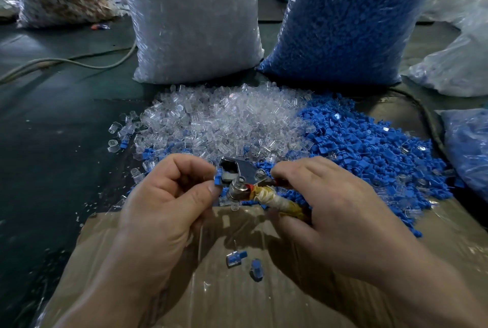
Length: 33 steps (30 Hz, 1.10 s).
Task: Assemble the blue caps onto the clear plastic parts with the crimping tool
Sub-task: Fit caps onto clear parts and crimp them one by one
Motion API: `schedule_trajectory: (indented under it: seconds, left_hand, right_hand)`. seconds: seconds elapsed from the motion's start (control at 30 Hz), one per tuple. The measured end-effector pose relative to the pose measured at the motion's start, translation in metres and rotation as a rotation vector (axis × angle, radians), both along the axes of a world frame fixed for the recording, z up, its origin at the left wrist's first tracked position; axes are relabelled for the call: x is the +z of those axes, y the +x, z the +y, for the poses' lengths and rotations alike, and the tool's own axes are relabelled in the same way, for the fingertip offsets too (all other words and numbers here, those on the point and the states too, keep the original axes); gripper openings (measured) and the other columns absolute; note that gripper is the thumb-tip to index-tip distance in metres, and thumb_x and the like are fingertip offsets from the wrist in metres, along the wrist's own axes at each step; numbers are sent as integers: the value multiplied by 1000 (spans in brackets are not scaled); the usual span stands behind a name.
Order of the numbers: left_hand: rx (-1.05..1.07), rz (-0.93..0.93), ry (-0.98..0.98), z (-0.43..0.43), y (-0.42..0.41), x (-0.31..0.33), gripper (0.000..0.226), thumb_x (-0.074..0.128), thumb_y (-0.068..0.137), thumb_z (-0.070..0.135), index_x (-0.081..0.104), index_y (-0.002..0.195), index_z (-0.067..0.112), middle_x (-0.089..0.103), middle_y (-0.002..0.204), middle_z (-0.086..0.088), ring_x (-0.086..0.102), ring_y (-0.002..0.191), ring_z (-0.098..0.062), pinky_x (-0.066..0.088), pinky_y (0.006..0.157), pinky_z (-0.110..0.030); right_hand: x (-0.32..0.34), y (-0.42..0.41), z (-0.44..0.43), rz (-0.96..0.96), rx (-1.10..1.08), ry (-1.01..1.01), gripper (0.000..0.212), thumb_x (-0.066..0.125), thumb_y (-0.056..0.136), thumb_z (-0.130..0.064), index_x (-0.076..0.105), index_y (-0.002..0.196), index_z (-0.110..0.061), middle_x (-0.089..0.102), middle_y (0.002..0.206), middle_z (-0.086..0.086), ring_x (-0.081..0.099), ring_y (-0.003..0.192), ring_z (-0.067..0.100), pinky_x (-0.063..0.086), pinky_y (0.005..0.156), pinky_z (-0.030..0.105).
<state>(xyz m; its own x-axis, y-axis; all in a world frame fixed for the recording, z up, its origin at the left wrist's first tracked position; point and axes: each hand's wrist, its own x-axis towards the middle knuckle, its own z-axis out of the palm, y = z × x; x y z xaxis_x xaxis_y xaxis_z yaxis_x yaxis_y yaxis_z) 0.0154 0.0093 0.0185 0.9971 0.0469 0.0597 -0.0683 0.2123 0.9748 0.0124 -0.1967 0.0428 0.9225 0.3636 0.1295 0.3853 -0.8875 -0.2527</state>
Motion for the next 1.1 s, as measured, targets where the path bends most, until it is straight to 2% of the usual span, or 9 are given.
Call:
schedule_trajectory:
  seconds: [0.27, 0.43, 0.53, 0.6, 0.63, 0.7, 0.8, 1.0, 1.1]
  left_hand:
    - [-14, -20, 88, 1, -1, 1, 16, 71, 65, 13, 74, 79, 21, 70, 72, -4, 64, 61, -10, 55, 55, -18]
    - [-10, 10, 71, 4, -2, 2, 17, 72, 65, 14, 74, 81, 19, 72, 79, -13, 67, 68, -22, 61, 60, -29]
    - [15, 9, 86, 3, -3, 3, 18, 73, 66, 17, 74, 83, 20, 72, 79, -12, 67, 68, -21, 61, 60, -28]
    - [69, 25, 130, 5, -1, 2, 14, 73, 71, 17, 73, 84, 22, 69, 73, -7, 63, 59, -17, 56, 51, -23]
    - [99, 36, 154, 6, 1, 0, 11, 73, 76, 15, 73, 84, 23, 66, 67, -3, 57, 53, -13, 51, 46, -20]
    - [127, 70, 196, 10, 4, -4, 17, 71, 85, 6, 71, 83, 24, 56, 56, 1, 47, 46, -9, 41, 40, -16]
    - [30, 122, 292, 4, 1, -8, 23, 70, 85, 2, 70, 80, 25, 54, 51, 3, 46, 43, -6, 38, 39, -14]
    - [42, 80, 450, -5, -3, -10, 23, 71, 85, 12, 70, 82, 35, 59, 51, 3, 49, 43, -5, 40, 40, -16]
    - [46, 60, 461, -7, -5, -9, 24, 71, 86, 12, 69, 82, 36, 59, 50, 4, 48, 42, -3, 39, 41, -15]
  right_hand:
    - [-1, 4, 4, 12, 10, -3, 55, 26, 77, -67, 51, 119, -41, 54, 91, -20, 49, 87, 6, 41, 79, 25]
    - [2, 2, 6, 6, 4, 36, 55, 27, 77, -67, 58, 112, -37, 58, 84, -17, 53, 80, 7, 47, 74, 28]
    - [1, 2, 5, 15, -3, 44, 49, 32, 77, -67, 58, 109, -40, 57, 85, -21, 52, 82, 2, 45, 73, 23]
    - [-1, 3, 2, -8, -25, 28, 49, 36, 77, -71, 56, 110, -41, 54, 87, -25, 49, 83, -1, 36, 73, 15]
    - [-2, 4, -2, -21, -49, 10, 53, 37, 77, -74, 56, 113, -40, 53, 89, -26, 48, 85, -1, 33, 75, 15]
    - [-4, 11, -9, -6, -138, -52, 62, 35, 75, -77, 52, 121, -39, 51, 96, -23, 45, 91, 3, 34, 79, 22]
    - [-8, 20, -11, -16, -230, -159, 70, 33, 73, -78, 48, 128, -36, 52, 106, -14, 43, 100, 11, 34, 87, 32]
    - [-13, 27, -2, -5, -230, -208, 67, 42, 74, -75, 51, 126, -33, 53, 109, -10, 37, 104, 16, 28, 92, 37]
    - [-12, 23, -1, -95, -214, -118, 58, 41, 80, -70, 54, 122, -32, 54, 113, -10, 38, 108, 15, 28, 94, 38]
